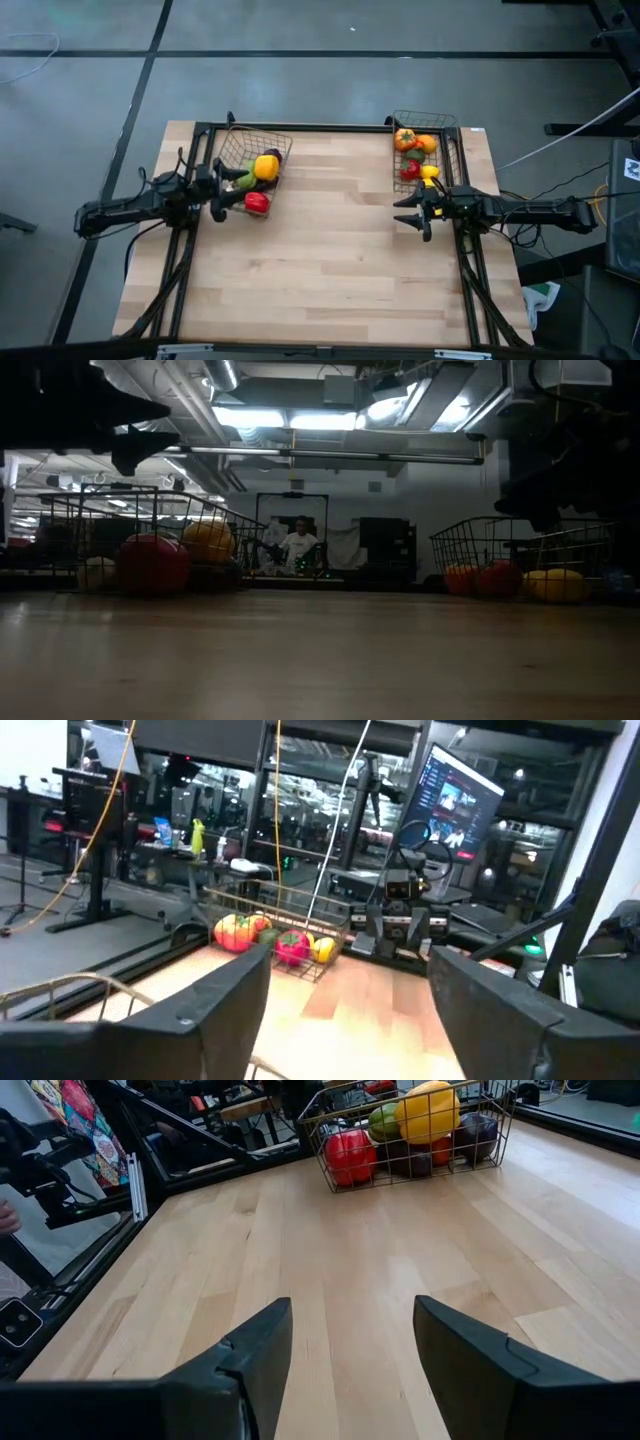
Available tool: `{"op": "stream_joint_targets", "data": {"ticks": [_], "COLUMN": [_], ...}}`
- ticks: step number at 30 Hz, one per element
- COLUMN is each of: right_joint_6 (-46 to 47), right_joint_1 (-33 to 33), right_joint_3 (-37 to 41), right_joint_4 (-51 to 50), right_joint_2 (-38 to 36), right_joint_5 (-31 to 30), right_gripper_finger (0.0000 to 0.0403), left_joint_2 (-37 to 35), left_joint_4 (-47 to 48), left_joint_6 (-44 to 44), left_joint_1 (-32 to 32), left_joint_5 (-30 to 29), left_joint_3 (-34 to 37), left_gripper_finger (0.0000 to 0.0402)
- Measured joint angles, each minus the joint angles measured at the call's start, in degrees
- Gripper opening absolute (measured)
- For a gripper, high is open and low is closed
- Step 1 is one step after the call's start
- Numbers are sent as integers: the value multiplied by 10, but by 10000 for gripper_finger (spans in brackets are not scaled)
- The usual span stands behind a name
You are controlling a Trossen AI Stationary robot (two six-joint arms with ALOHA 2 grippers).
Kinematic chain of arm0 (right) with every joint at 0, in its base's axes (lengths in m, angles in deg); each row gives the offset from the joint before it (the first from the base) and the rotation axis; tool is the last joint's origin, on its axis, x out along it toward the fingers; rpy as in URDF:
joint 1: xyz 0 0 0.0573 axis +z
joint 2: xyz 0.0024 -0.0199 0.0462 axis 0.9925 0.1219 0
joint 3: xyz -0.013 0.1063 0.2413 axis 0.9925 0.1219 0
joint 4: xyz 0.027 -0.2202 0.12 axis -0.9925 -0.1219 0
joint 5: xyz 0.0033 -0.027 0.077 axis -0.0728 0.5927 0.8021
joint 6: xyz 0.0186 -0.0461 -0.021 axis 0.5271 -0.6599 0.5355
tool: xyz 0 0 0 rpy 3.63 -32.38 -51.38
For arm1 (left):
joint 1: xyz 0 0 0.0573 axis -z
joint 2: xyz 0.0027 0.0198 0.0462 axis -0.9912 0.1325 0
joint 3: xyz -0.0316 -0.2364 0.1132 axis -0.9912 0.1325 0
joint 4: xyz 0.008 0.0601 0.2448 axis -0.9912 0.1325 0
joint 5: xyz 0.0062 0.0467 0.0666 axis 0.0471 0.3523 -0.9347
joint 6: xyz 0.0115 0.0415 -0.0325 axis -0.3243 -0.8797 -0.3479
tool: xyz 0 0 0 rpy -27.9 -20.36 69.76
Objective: Sort produce into baskets
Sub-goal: Return to Home Position
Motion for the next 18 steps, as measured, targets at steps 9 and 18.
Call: {"op": "stream_joint_targets", "data": {"ticks": [9, 18], "right_joint_6": [0, 0], "right_joint_1": [0, 0], "right_joint_3": [0, 0], "right_joint_4": [0, 0], "right_joint_2": [0, 0], "right_joint_5": [0, 0], "right_gripper_finger": [209, 209], "left_joint_2": [-18, -17], "left_joint_4": [53, 81], "left_joint_6": [-1, -4], "left_joint_1": [0, 0], "left_joint_5": [0, 0], "left_joint_3": [0, 0], "left_gripper_finger": [193, 95]}}
